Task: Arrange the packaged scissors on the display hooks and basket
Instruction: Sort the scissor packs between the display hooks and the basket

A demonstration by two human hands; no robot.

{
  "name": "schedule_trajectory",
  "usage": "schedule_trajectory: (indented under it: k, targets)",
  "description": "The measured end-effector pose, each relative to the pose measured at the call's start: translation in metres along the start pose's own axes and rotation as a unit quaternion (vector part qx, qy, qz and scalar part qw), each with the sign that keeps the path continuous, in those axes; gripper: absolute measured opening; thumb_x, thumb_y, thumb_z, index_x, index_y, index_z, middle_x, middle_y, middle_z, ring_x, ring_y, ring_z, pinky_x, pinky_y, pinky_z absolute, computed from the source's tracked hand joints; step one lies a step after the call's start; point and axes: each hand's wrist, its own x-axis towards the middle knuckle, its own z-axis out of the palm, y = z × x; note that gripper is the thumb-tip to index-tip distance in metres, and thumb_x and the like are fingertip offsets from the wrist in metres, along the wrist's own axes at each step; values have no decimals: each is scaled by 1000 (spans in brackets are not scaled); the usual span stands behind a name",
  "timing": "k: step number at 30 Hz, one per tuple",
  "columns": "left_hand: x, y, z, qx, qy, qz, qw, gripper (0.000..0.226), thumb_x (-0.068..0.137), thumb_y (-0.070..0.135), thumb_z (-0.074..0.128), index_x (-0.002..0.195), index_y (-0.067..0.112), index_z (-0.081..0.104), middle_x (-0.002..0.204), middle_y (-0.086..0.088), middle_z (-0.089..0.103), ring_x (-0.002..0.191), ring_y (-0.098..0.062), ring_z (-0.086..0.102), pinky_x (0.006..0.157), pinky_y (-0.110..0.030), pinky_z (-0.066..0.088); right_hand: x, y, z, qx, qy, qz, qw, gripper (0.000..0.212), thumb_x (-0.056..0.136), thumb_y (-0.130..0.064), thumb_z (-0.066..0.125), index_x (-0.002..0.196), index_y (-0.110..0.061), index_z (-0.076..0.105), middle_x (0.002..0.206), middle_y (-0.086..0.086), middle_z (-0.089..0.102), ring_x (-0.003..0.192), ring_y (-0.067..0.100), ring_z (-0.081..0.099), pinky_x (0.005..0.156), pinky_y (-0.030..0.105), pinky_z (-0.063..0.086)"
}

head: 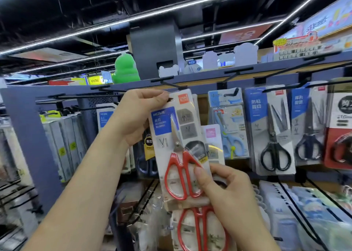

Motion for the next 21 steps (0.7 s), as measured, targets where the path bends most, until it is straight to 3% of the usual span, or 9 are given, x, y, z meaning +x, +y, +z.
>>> schedule_trajectory:
  k: [3, 5, 8, 10, 12, 15, 18, 21]
  targets:
    - [6, -1, -2, -16, -7, -35, 999, 13, 94, 8, 58, 93, 4, 71, 78, -8, 75, 64, -16, 71, 53, -25, 58, -1, -3, 1, -2, -5, 0, 1000, 11, 86, -30, 69, 82, -34, 79, 79, -5, 77, 81, 10, 72, 75, 25, 57]
    - [10, -9, 2, -2, 18, -31, 999, 15, 96, 7, 56, 103, 8, 69, 93, -11, 75, 75, -20, 73, 63, -31, 61, 0, -2, 3, 23, 4, 15, 1000, 13, 88, -25, 69, 83, -31, 80, 80, -3, 78, 84, 14, 73, 77, 30, 58]
    - [0, -36, 4, 31, 50, 27, 998, 43, 93, 5, 61, 124, 34, 54, 108, -8, 71, 93, -24, 73, 76, -44, 60, 5, 2, 9, 40, 34, 35, 998, 14, 90, -27, 68, 84, -29, 80, 83, -3, 78, 88, 17, 74, 82, 39, 59]
    - [-21, -58, 3, 87, 36, 49, 994, 59, 90, 5, 66, 121, 51, 46, 106, -4, 70, 91, -21, 72, 72, -39, 61, 12, 4, 11, 6, 57, 23, 998, 14, 90, -31, 68, 83, -28, 79, 79, -3, 77, 84, 16, 74, 83, 44, 59]
    - [-36, -75, 3, 96, 17, 47, 994, 56, 90, 7, 67, 123, 48, 50, 104, -6, 70, 84, -17, 73, 66, -28, 59, 20, 5, 11, -35, 70, 9, 997, 18, 90, -37, 68, 81, -26, 79, 76, -6, 76, 79, 15, 73, 80, 44, 58]
    - [-28, -91, -2, 117, 71, 61, 989, 53, 88, 3, 68, 121, 44, 59, 94, -8, 71, 70, -17, 69, 62, -24, 56, 27, 11, 5, -102, 86, -2, 991, 18, 88, -40, 68, 75, -31, 75, 76, -18, 74, 76, 0, 69, 73, 26, 55]
    - [-10, -102, -2, 133, 94, 68, 984, 55, 88, -1, 66, 124, 41, 60, 91, -4, 69, 63, -11, 62, 58, -19, 52, 27, 14, -13, -123, 129, -33, 983, 20, 91, -18, 69, 84, -36, 73, 84, -27, 72, 80, -5, 68, 71, 12, 51]
    - [6, -115, 3, 166, 99, 87, 977, 56, 90, -2, 63, 135, 31, 56, 110, 1, 70, 80, 1, 66, 63, -6, 48, 24, 7, -33, -126, 142, -69, 979, 36, 93, 0, 61, 97, -34, 68, 94, -29, 69, 73, -5, 64, 62, 11, 52]
